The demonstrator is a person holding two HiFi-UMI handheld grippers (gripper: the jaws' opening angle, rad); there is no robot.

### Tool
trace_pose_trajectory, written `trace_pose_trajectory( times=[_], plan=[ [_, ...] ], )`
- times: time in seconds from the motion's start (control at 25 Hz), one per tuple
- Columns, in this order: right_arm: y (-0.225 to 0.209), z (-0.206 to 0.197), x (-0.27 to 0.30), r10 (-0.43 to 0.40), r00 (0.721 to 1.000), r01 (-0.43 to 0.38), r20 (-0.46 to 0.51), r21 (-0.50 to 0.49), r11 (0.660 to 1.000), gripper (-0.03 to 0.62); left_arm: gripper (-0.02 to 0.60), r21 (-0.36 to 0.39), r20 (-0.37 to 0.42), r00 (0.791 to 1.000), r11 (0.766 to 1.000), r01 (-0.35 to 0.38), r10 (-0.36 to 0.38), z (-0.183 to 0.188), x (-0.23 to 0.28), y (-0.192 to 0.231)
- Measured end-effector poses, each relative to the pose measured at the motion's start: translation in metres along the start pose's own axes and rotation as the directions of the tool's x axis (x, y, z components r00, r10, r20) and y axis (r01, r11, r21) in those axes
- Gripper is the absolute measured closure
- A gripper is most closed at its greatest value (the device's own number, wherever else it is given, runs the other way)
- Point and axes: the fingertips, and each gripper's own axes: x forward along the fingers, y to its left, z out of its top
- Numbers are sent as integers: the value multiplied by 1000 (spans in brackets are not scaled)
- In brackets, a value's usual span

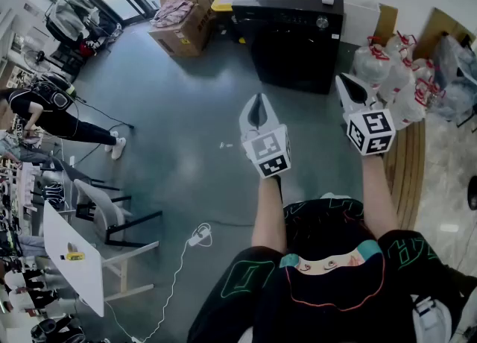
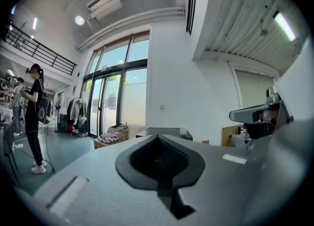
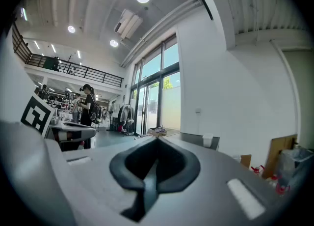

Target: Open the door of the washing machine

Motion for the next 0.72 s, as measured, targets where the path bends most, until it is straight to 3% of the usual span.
trace_pose_trajectory(
  times=[0.48,0.72],
  plan=[
    [11,11,17,0,999,-1,49,13,1000,591,571,-26,8,1000,1000,-1,2,-1,11,22],
    [13,-1,18,-10,1000,10,17,15,1000,591,571,-83,-19,998,995,55,-57,-14,13,17]
  ],
)
